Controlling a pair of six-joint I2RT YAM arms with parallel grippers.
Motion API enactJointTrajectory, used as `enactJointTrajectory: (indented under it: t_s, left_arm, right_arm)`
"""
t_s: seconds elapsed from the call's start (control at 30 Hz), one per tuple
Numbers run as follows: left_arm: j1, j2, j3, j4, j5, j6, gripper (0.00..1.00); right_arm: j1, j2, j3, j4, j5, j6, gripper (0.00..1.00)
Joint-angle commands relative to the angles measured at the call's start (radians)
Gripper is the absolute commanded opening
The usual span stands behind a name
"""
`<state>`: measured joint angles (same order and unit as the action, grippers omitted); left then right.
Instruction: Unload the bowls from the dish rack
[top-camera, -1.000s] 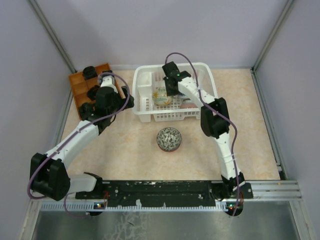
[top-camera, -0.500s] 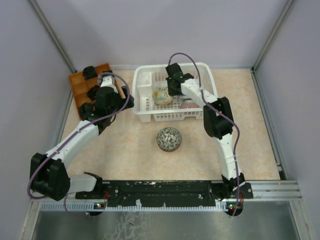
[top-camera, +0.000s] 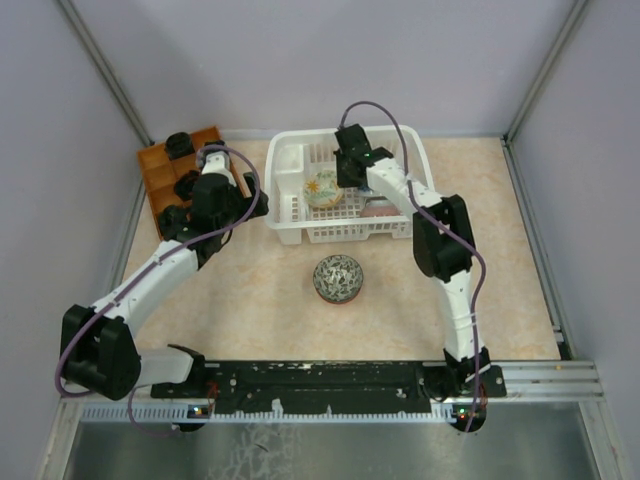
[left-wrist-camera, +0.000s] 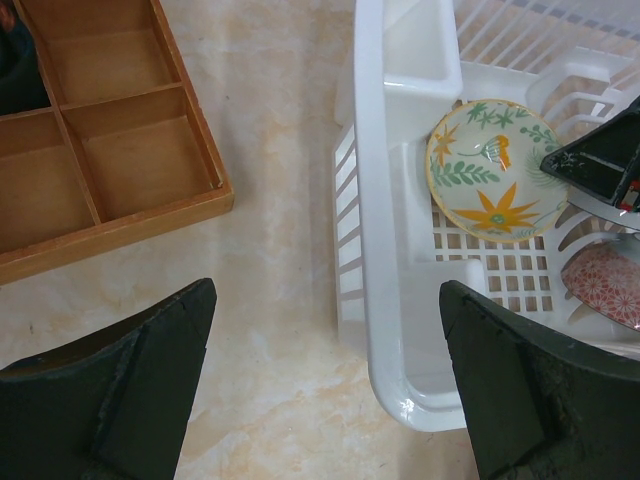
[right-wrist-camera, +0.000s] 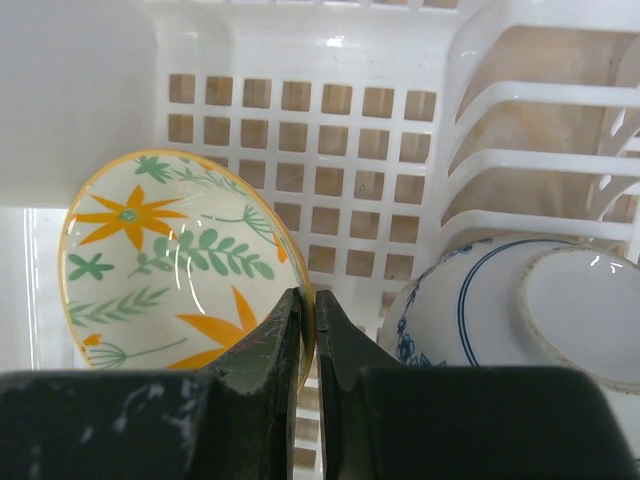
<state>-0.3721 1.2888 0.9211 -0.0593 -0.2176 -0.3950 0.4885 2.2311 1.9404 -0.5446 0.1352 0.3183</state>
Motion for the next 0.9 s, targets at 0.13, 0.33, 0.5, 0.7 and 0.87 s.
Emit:
enactJointTrajectory:
  t_s: [0.13,0.33,0.5,0.7,0.87]
  left_arm:
    - [0.001,0.007,0.012,0.034,-0.009,0.008,0.99]
    - [0.001,0.008,0.010,0.038,-0.005,0.004,0.99]
    - [0.001,0.007,0.009,0.039,-0.003,0.002,0.99]
    - [0.001,0.006,0.007,0.038,-0.006,0.001,0.99]
    - [0.001,0.009,0.008,0.042,-0.001,-0.002,0.99]
  right_arm:
    - [-0.002,-0.121,0.078,0.030,0.009,0.001,0.00]
    - [-0.008,-0.144,0.069,0.032,0.017,0.000,0.00]
    - [-0.014,-0.157,0.060,0.041,0.014,0.004,0.00]
    - [-0.036,-0.192,0.014,0.080,-0.030,0.032,0.00]
    - [-0.043,-0.203,-0.008,0.090,-0.050,0.038,0.00]
